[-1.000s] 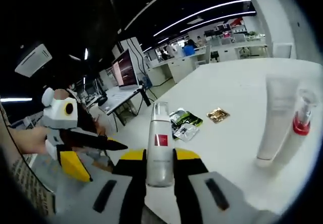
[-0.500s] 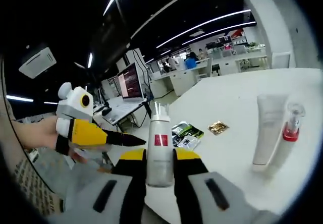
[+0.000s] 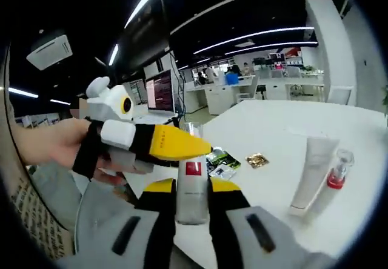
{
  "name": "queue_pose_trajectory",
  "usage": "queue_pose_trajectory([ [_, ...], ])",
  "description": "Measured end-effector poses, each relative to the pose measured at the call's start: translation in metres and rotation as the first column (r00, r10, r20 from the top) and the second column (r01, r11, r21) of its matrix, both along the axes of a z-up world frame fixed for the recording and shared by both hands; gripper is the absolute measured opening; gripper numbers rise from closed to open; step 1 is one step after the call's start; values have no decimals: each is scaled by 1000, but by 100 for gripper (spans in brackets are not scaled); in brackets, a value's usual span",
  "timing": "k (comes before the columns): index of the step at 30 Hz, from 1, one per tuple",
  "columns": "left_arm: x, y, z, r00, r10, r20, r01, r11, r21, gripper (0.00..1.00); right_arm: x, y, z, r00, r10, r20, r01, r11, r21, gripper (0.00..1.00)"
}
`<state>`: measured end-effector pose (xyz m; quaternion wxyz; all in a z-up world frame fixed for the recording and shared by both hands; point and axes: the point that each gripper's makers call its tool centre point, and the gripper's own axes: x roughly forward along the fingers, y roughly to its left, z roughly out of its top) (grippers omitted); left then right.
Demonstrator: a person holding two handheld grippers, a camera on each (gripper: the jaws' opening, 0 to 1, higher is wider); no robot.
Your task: Arrange the skincare products in the storage area until every visible bottle or jar stands upright without overlapping.
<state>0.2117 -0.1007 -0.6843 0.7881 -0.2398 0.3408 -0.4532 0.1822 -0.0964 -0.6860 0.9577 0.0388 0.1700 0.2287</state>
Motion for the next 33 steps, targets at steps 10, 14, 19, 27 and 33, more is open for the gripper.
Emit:
queue_pose_trajectory([
  [10, -3, -5, -2, 1000, 4, -3, -4, 1000, 14, 38, -7, 5, -2, 1000, 26, 10, -26, 998, -60, 19],
  [14, -3, -2, -7, 1000, 8, 25, -10, 998, 58, 32, -8, 7, -3, 1000, 29, 7, -28, 998, -59, 19],
  [19, -4, -3, -9, 1000, 7, 1, -8, 998, 59, 31, -9, 6, -4, 999, 31, 8, -30, 997, -73, 19],
  [27, -7, -13, 1, 999, -13, -32, 13, 1000, -4, 22, -11, -1, -5, 1000, 23, 6, -22, 998, -67, 20],
  [33, -16, -20, 6, 997, -77, 26, 76, 997, 11, 19, -15, -4, -9, 999, 39, -9, -39, 997, -65, 20],
])
